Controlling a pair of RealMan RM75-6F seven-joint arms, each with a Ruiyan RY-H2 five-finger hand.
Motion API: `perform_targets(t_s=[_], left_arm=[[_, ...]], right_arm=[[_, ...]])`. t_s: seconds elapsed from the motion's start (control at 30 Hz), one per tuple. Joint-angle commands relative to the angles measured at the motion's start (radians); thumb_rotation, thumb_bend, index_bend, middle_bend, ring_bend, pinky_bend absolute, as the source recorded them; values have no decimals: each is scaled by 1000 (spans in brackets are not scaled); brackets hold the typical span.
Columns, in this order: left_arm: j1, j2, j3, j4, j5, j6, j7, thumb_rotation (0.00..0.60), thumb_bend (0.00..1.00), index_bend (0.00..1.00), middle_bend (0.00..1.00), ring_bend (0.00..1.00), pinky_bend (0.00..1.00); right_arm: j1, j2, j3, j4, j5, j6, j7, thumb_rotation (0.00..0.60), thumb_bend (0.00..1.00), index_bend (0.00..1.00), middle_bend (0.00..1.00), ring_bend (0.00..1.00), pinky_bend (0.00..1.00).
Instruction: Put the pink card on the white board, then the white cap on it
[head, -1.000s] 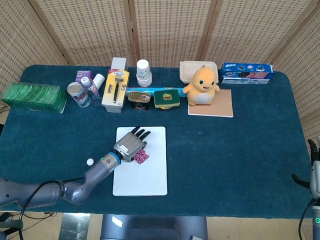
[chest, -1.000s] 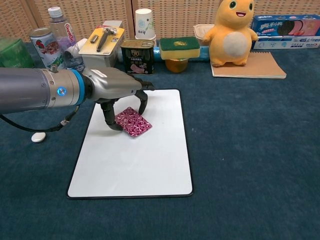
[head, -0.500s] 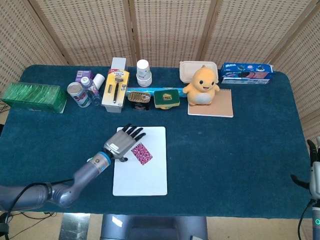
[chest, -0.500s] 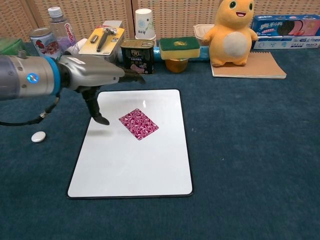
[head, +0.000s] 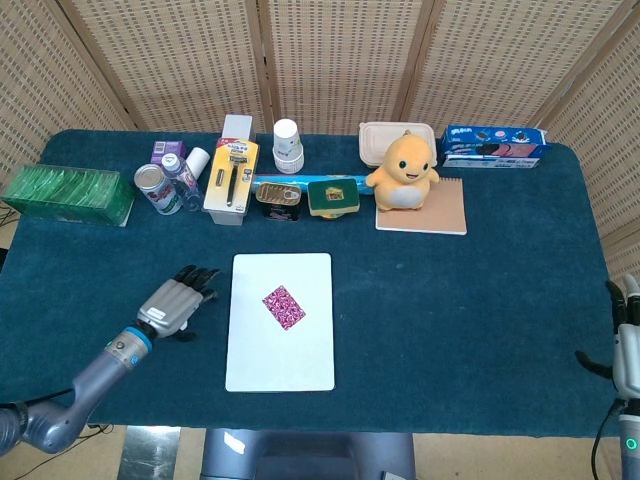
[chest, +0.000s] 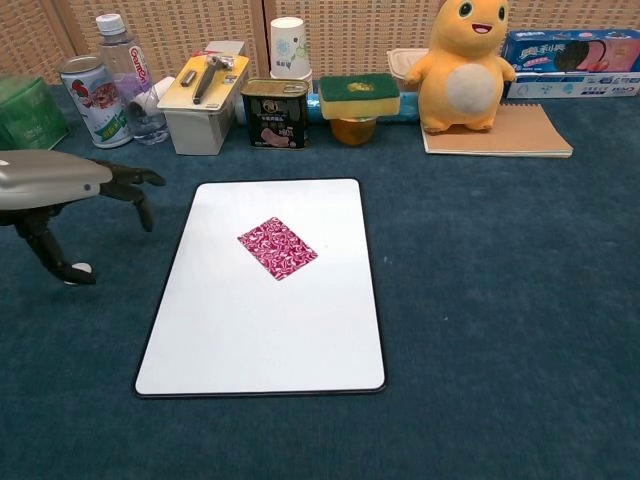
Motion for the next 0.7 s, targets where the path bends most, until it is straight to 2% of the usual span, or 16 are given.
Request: perform_targets(t_s=[0.03, 0.17, 0.7], left_arm=[[30, 4, 12, 20, 39, 25, -41, 600, 162, 329, 0, 0, 9], [60, 6, 15, 28, 68, 44, -59, 600, 164, 332, 0, 0, 9], [130, -50, -9, 116, 68, 55, -80, 600, 174, 370, 0, 0, 9]], right_arm=[[-3, 3, -2, -4, -6, 5, 5, 599, 0, 56, 0, 0, 0], [-6, 11, -2, -9, -9, 6, 18, 599, 0, 56, 0, 0, 0], [-4, 19, -7, -15, -13, -5, 30, 600, 0, 56, 0, 0, 0]])
